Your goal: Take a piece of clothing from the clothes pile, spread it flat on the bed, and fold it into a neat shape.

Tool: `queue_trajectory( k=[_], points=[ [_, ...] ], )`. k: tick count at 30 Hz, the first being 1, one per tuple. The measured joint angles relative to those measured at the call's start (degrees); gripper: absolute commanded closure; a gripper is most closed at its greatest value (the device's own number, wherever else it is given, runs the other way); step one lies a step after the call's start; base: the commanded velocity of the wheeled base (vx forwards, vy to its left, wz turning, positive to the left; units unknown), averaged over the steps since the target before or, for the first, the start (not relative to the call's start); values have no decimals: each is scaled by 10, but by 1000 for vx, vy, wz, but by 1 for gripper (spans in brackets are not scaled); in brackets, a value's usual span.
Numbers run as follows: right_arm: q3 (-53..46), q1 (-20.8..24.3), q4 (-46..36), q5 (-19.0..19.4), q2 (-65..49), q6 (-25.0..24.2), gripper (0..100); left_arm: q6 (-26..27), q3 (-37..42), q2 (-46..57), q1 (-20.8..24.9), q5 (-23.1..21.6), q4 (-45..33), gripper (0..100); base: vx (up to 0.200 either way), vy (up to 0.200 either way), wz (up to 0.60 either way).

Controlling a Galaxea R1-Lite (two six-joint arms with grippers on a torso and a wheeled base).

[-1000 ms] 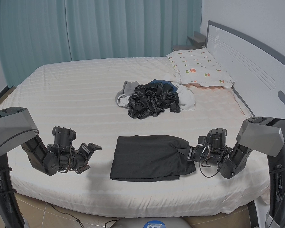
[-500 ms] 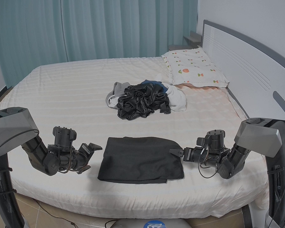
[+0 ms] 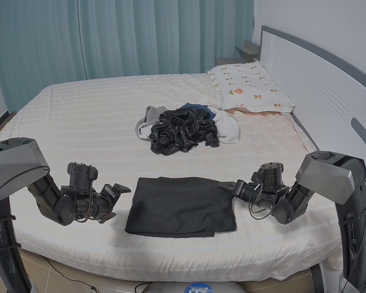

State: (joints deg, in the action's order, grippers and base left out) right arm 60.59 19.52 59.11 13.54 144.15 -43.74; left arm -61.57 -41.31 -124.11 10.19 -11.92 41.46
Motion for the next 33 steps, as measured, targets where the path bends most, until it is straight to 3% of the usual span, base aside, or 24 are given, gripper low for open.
queue_trajectory(
  k=[8,18,19,27,33],
  points=[
    [10,-4,4,-1,1,-19,100,1,0,0,0,0,0,0,0,0,0],
    [2,-6,30,-13,-3,-2,100,1,0,0,0,0,0,0,0,0,0],
    [1,-6,30,-13,-3,4,0,1,0,0,0,0,0,0,0,0,0],
    [-19,-9,40,-22,1,59,0,1,1,-1,1,0,0,0,0,0,0],
    [-94,-18,79,-18,-12,96,0,2,1,-2,2,1,0,0,0,0,0]
  ],
)
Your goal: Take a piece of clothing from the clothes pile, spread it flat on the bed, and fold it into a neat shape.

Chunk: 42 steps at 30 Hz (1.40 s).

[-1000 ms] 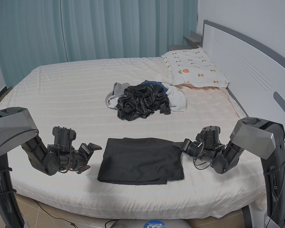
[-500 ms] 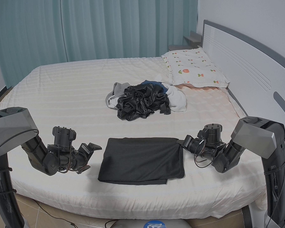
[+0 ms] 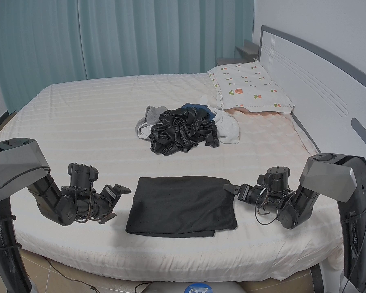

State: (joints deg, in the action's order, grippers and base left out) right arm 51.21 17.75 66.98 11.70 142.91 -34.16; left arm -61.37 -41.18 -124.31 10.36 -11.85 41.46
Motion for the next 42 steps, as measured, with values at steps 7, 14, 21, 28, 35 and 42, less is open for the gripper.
queue_trajectory(
  k=[7,14,21,28,35,42],
  points=[
    [-125,0,82,53,-26,17,0,-1,1,0,1,0,0,0,0,0,0],
    [-188,22,123,85,-36,26,0,-1,1,0,2,1,0,0,0,0,0],
    [-189,34,113,85,-28,26,100,0,2,-1,2,11,0,0,0,0,0],
    [-194,34,108,85,-21,26,100,0,1,-1,2,11,0,0,0,0,0],
    [-226,31,110,84,-34,26,100,0,1,-1,2,11,0,0,0,0,0],
    [-244,30,111,84,-51,26,100,0,1,-1,2,11,0,0,0,0,0]
  ],
)
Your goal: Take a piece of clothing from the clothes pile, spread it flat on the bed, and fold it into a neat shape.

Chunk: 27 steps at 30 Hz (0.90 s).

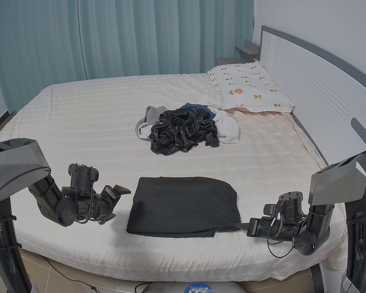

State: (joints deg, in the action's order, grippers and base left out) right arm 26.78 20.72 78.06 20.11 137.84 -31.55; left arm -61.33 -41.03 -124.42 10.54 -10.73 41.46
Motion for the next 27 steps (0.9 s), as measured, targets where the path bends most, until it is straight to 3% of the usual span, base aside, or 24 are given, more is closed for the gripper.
queue_trajectory(
  k=[3,4,16,19,27],
  points=[
    [-4,0,-1,0,-2,0,100,0,0,0,0,0,0,0,0,0,0],
    [-7,1,-1,0,-3,1,0,0,0,0,0,0,0,0,0,0,0],
    [-17,-5,4,1,-8,12,0,0,0,0,0,1,0,0,0,0,0],
    [-16,-12,5,-3,-16,-9,0,1,0,0,2,1,0,0,0,0,0],
    [-12,-15,27,-61,-27,-100,0,2,0,-6,9,25,1,0,0,0,0]
  ],
)
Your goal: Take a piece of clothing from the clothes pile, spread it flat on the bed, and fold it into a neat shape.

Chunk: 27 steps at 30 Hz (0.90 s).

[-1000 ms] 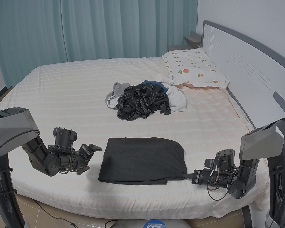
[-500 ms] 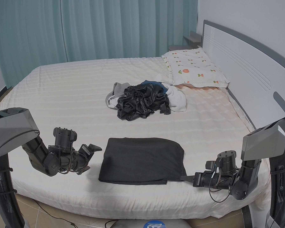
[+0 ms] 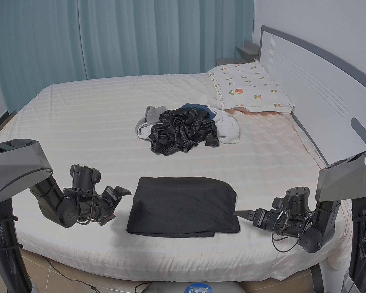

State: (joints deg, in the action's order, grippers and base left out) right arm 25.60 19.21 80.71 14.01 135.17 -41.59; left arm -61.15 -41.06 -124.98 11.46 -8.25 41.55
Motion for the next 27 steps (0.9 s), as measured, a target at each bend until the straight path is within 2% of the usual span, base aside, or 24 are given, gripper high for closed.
queue_trajectory(
  k=[3,16,20,27],
  points=[
    [-9,-2,21,-12,-4,-27,0,-1,-1,-2,3,8,0,0,0,0,0],
    [-91,-18,21,-39,-123,-20,0,-2,23,29,5,16,-2,0,0,0,0],
    [-124,-19,15,-50,-203,17,0,6,40,108,3,19,-3,0,0,0,0],
    [-186,-20,2,-84,-361,120,0,56,73,268,0,38,-13,0,0,0,0]
  ],
)
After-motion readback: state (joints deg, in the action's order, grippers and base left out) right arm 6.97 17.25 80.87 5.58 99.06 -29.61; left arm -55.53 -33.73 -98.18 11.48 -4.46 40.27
